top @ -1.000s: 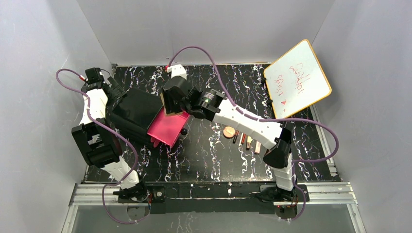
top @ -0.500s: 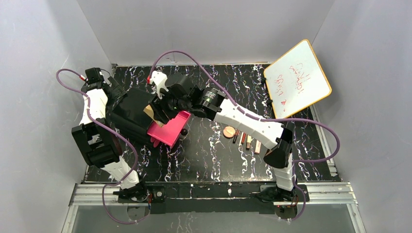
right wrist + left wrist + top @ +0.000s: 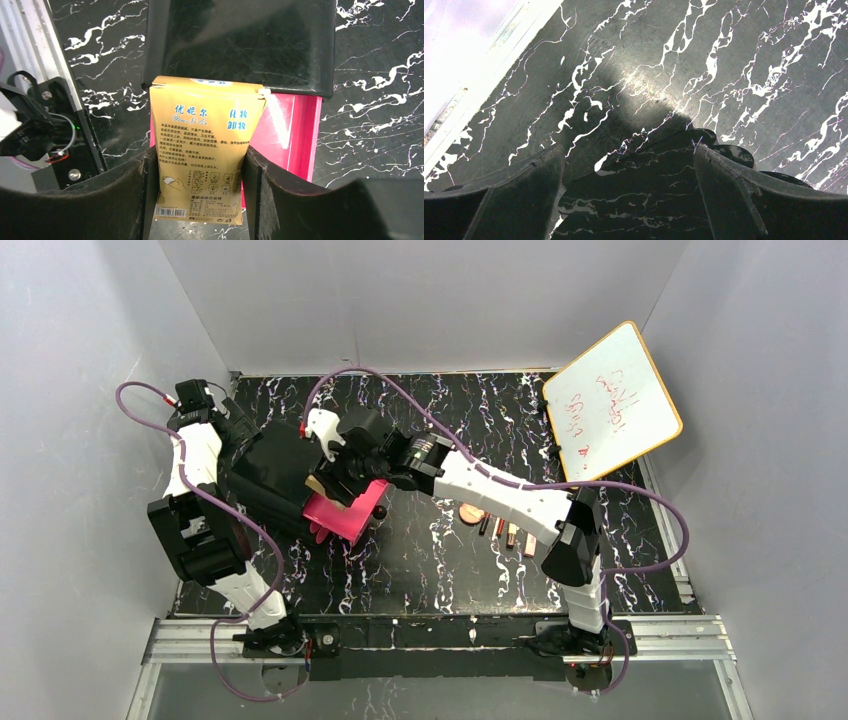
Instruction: Organize the makeup
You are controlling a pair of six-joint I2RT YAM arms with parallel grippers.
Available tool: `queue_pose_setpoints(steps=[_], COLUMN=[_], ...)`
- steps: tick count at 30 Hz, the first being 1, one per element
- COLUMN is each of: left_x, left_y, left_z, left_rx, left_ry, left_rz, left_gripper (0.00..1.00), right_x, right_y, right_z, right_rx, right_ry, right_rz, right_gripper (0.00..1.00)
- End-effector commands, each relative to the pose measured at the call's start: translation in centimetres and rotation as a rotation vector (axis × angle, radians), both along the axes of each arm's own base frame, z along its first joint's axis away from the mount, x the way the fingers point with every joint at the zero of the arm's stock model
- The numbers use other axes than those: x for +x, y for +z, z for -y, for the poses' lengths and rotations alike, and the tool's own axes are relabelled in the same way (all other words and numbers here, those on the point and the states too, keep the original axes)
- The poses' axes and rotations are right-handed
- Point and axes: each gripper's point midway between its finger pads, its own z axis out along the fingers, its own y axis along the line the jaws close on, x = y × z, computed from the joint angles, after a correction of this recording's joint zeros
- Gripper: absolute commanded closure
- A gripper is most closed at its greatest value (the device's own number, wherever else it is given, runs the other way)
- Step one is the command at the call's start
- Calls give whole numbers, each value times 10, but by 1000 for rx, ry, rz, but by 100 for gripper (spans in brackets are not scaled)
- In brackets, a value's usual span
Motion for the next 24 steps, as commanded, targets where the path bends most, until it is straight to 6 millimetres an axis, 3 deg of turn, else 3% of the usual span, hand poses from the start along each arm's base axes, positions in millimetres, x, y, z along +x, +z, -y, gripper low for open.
queue_pose_setpoints(steps=[1,13,24], left_x=[-9,-8,-9], left_y=[5,4,3], left_z=[11,12,12], left_rx=[-19,-20,-21], left_ry=[-47,-49,-51], left_rz=[-21,-22,-27], left_gripper=[2,2,2], right_x=[15,39,63], right_y=[-1,-41,-60], right_z=[-7,6,16], right_rx=[16,-83,-125], right_ry=[-13,-62,-93], right_rz=[84,111,116], right_gripper=[35,31,30])
